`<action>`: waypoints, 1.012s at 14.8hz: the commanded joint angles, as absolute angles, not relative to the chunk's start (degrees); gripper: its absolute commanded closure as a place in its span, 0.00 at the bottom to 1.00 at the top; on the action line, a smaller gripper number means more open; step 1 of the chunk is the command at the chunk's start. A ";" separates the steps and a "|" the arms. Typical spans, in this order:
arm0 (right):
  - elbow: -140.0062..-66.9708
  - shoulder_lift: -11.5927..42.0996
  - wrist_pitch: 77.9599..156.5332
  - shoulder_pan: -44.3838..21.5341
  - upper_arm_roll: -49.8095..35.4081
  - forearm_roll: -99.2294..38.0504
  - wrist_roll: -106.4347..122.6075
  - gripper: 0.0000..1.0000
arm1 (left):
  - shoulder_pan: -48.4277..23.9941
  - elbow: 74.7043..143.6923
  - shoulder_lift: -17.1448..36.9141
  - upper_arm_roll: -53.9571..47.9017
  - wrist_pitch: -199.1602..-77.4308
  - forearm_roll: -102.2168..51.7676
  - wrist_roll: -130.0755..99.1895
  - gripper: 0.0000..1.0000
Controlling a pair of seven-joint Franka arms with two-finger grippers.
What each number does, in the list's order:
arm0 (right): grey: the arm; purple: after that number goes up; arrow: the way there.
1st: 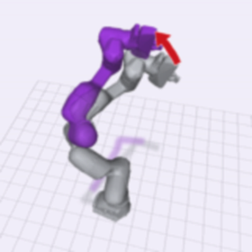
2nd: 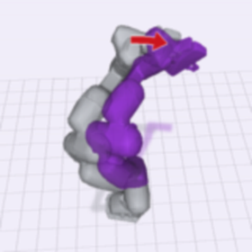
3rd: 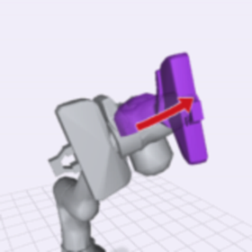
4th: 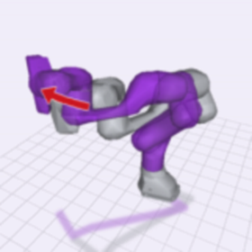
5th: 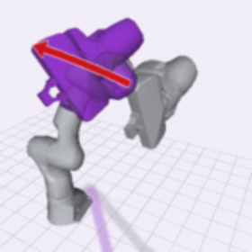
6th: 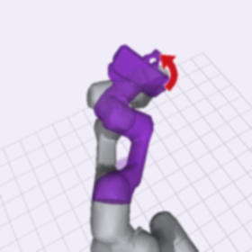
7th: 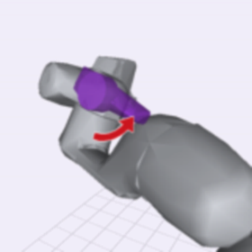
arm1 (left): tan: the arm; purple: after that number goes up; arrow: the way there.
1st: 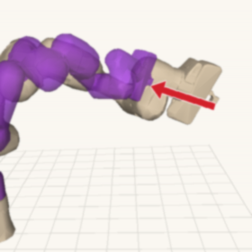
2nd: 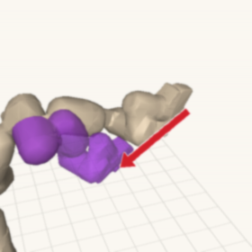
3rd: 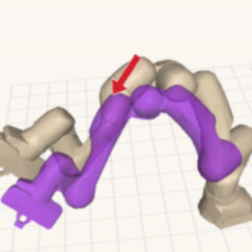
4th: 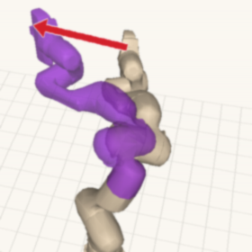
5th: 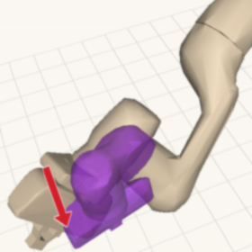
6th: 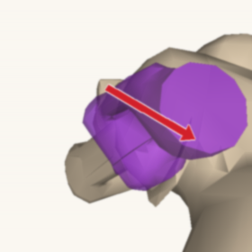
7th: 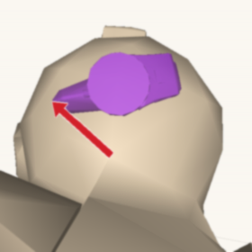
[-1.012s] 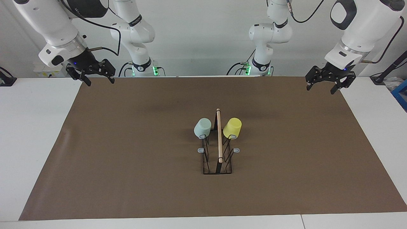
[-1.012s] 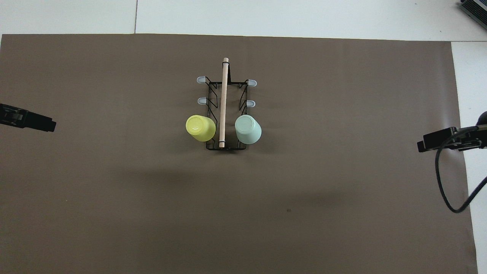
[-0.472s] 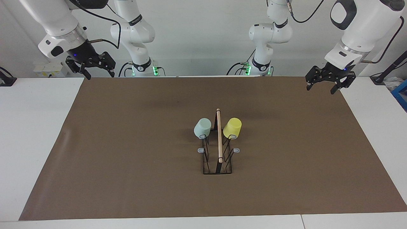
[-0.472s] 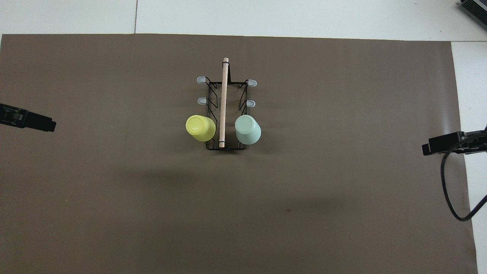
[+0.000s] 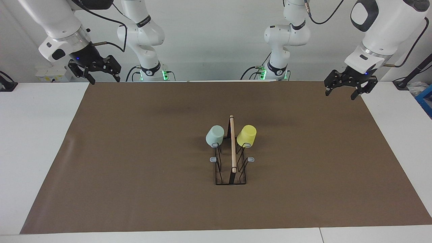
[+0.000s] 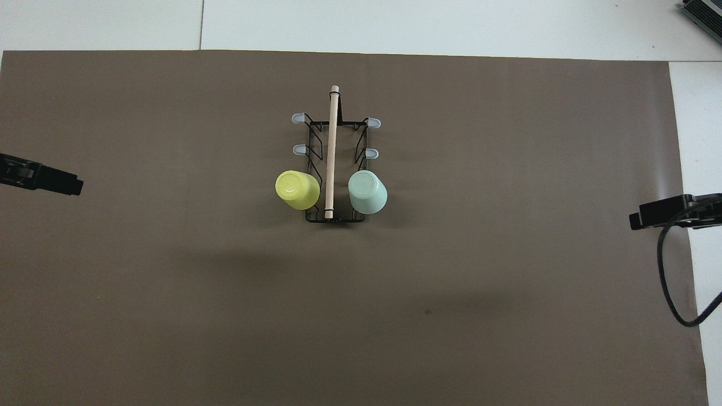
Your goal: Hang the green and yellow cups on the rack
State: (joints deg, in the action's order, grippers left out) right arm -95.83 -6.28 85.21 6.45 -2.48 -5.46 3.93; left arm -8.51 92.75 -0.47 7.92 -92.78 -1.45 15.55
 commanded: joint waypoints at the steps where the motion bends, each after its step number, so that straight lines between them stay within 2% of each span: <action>1: -97.29 -7.38 86.04 7.29 -2.81 -4.75 3.78 0.00 | -8.09 94.75 -2.20 7.29 -93.25 -0.62 14.85 0.00; 15: -95.63 -6.77 88.68 8.00 -2.46 -3.25 5.98 0.00 | -8.17 94.75 -2.20 7.29 -93.16 -0.62 14.85 0.00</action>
